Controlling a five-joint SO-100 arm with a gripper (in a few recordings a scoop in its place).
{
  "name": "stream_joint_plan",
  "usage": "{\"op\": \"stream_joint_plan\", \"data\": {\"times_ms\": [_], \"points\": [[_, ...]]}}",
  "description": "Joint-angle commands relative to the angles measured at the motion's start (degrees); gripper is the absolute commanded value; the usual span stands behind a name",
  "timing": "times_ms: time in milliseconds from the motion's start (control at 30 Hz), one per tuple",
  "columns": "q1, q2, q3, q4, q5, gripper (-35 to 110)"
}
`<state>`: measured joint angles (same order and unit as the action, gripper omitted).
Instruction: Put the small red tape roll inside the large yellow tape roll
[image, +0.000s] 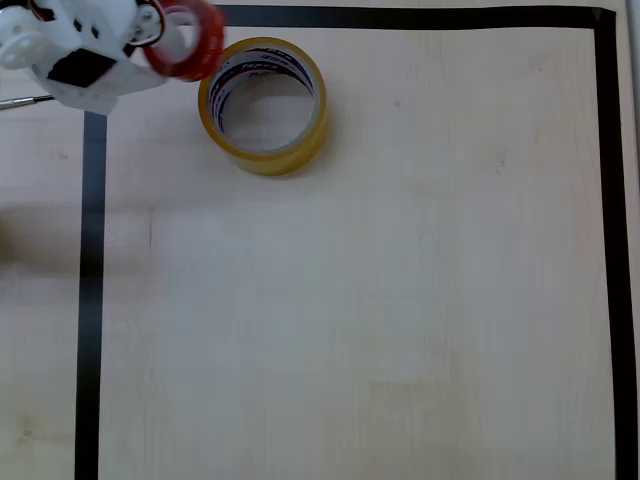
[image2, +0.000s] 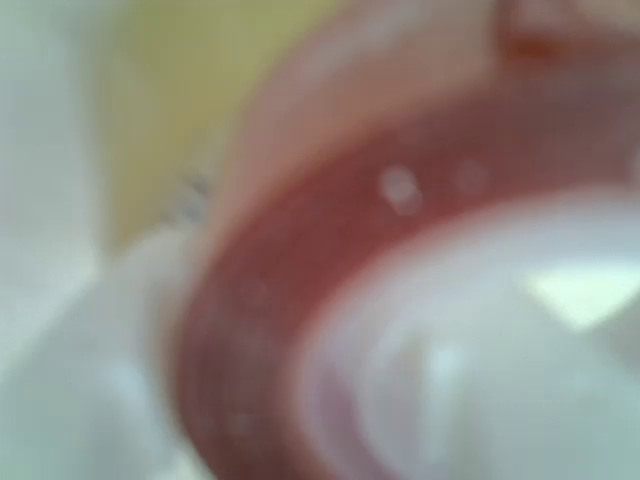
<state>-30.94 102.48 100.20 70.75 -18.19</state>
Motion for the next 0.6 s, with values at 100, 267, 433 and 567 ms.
{"op": "stream_joint_plan", "data": {"times_ms": [100,267,433,567], "points": [[7.21,-1.23,-11.6,-3.78,-0.97,0],[9.4,-8.09,-11.51,-6.77,-0.79,0],[9.84,-13.54,-10.46,-9.05,-0.7,0],[9.76,-15.29,-8.44,-10.72,-0.62,0]]}}
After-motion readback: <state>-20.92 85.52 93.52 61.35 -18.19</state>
